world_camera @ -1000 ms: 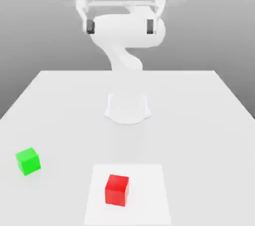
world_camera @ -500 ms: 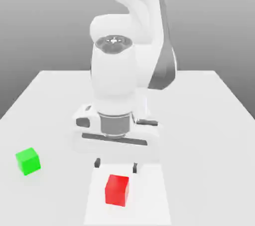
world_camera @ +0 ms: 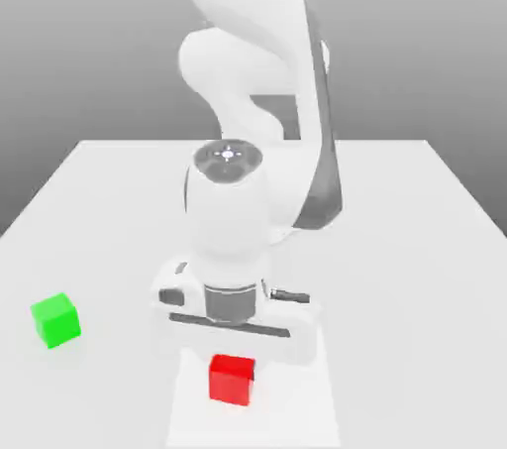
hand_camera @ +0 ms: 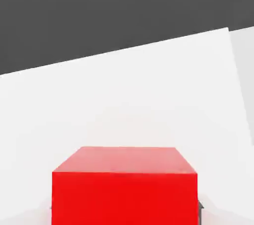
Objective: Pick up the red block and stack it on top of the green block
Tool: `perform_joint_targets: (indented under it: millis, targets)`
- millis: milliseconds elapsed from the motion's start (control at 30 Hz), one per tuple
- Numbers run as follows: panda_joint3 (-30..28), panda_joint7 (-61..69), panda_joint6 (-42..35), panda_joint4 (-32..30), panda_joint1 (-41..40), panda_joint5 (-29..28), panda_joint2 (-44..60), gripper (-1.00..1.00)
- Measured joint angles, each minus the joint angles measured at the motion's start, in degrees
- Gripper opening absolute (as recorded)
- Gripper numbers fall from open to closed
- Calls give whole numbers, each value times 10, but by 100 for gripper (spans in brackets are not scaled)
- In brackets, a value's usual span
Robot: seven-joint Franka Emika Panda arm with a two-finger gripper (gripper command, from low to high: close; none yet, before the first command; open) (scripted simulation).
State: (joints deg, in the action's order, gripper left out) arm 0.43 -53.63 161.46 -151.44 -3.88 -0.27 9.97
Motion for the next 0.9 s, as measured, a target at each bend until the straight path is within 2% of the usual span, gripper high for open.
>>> perform_joint_targets:
  millis: [133,567,633,767,800,900]
  targets:
    - [-24,0,-44,-7,-31,-4,-52,-100]
    - [-133,12,-97,-13,-267,-7,-111,-100]
    - [-131,23,-81,-12,-309,7,-93,-100]
    - [-97,49,-14,-9,-305,42,-22,-100]
    - [-93,54,1,-9,-308,50,-6,100]
    - [-93,54,1,-9,-308,50,-6,100]
